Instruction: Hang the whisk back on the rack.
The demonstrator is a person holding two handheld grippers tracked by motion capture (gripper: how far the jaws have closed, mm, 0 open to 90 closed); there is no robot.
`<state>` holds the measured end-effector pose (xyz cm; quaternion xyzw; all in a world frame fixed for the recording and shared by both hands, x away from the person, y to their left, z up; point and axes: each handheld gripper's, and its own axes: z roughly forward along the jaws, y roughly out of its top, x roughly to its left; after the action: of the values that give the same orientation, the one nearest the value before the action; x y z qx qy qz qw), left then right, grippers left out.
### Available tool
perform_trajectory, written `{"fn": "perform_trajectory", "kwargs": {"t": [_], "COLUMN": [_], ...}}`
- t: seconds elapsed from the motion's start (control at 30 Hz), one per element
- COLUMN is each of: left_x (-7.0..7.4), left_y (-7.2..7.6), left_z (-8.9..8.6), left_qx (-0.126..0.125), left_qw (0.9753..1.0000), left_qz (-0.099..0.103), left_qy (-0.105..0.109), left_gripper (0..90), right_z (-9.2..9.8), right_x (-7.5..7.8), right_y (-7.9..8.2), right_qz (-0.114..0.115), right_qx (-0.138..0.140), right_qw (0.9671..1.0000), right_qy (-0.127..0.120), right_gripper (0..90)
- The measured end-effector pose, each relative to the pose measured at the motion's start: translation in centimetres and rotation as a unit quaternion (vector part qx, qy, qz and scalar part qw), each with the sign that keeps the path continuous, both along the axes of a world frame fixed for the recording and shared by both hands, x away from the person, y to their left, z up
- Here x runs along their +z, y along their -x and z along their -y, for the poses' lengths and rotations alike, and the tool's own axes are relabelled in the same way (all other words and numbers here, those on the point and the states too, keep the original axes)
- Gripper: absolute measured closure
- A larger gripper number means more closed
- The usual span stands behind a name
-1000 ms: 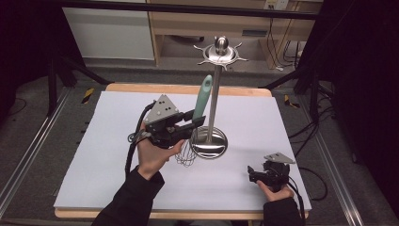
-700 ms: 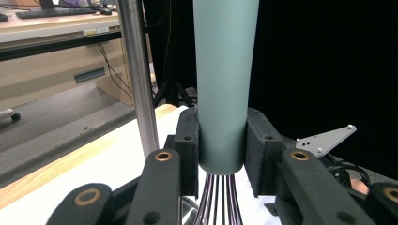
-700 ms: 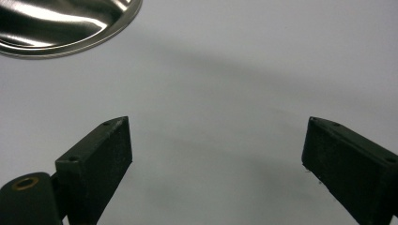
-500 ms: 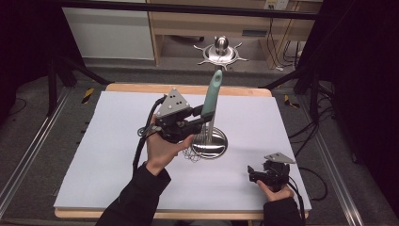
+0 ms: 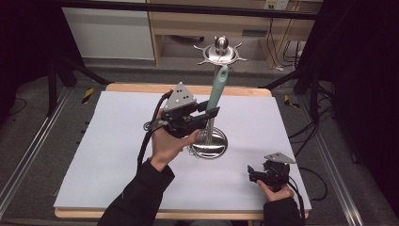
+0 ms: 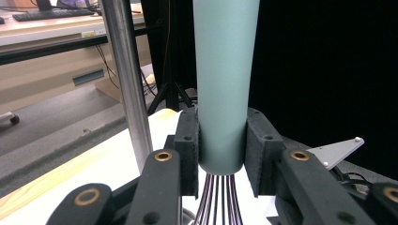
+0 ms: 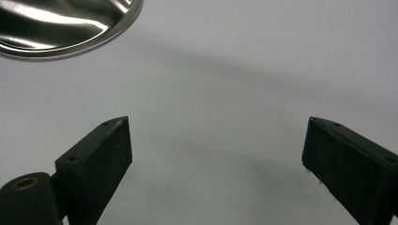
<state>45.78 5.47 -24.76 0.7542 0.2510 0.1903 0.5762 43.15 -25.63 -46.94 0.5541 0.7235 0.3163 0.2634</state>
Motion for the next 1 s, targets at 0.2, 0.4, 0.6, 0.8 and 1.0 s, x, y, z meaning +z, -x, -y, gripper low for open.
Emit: {"fn": "perform_trajectory", "kwargs": {"t": [0.2, 0.4, 0.6, 0.8, 1.0], "left_x": [-0.1, -0.1, 0.0, -0.1, -0.2], "left_y": [-0.3, -0.6, -1.0, -1.5, -2.0], "left_z": [0.3, 0.5, 0.6, 0.6, 0.9], "left_qx": [0.002, 0.002, 0.005, 0.005, 0.006], "left_qw": [1.0, 0.9999, 0.9999, 0.9998, 0.9998], "left_qz": [-0.002, -0.006, -0.007, -0.001, -0.004], "left_qy": [-0.006, -0.009, -0.011, -0.02, -0.019], "left_gripper": [69.1, 69.0, 69.0, 69.1, 69.0], "right_z": [0.0, 0.0, 0.0, 0.0, 0.0], "right_x": [0.0, 0.0, 0.0, 0.0, 0.0], "right_y": [0.0, 0.0, 0.0, 0.0, 0.0], "right_qz": [0.0, 0.0, -0.001, -0.001, 0.0], "right_qx": [0.001, 0.001, -0.001, -0.001, 0.001], "right_qw": [1.0, 1.0, 1.0, 1.0, 1.0], "right_qy": [0.001, 0.0, -0.003, -0.002, -0.002], "right_gripper": [9.1, 9.1, 9.1, 9.1, 9.1]}}
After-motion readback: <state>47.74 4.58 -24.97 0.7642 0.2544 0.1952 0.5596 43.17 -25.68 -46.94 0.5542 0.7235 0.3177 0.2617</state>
